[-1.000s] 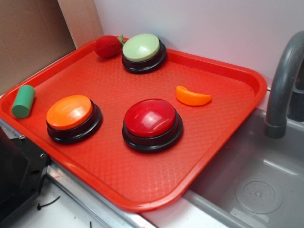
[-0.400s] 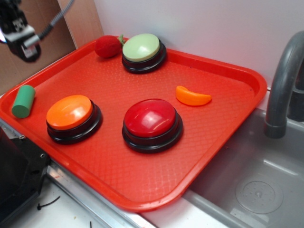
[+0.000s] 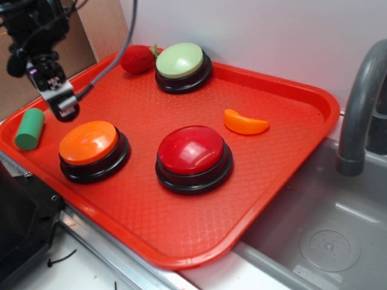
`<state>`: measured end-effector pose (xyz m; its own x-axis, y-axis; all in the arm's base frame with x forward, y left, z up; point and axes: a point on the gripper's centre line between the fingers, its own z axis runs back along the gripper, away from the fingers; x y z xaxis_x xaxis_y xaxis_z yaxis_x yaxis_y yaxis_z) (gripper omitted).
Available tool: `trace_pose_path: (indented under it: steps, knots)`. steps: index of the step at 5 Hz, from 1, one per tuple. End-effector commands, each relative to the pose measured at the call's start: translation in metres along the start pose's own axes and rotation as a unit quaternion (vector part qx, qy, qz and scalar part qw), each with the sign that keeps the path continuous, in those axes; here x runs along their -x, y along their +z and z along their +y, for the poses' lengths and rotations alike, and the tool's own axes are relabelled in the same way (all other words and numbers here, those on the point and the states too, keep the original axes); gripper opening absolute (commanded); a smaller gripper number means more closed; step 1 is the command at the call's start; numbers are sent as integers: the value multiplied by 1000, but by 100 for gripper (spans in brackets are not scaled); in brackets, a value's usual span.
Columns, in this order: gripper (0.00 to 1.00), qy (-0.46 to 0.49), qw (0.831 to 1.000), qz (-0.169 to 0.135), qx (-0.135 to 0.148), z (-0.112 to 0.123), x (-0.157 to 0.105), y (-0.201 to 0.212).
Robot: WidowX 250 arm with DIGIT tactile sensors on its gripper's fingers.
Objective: Push the orange button.
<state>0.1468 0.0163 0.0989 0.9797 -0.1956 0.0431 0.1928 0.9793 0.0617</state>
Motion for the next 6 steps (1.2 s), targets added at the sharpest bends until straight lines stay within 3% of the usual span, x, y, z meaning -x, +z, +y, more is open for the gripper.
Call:
trace_pose_path:
  steps: [1,3,4,6]
  knots:
    - [100,-47,999,0,-1,-9,-22,-39]
    - [100,-33,999,22,-13,-7,-23,-55]
    - [100,-26,999,26,-22,-4,-22,-45]
    - [100,-1,998,63,-22,6,-23,-12]
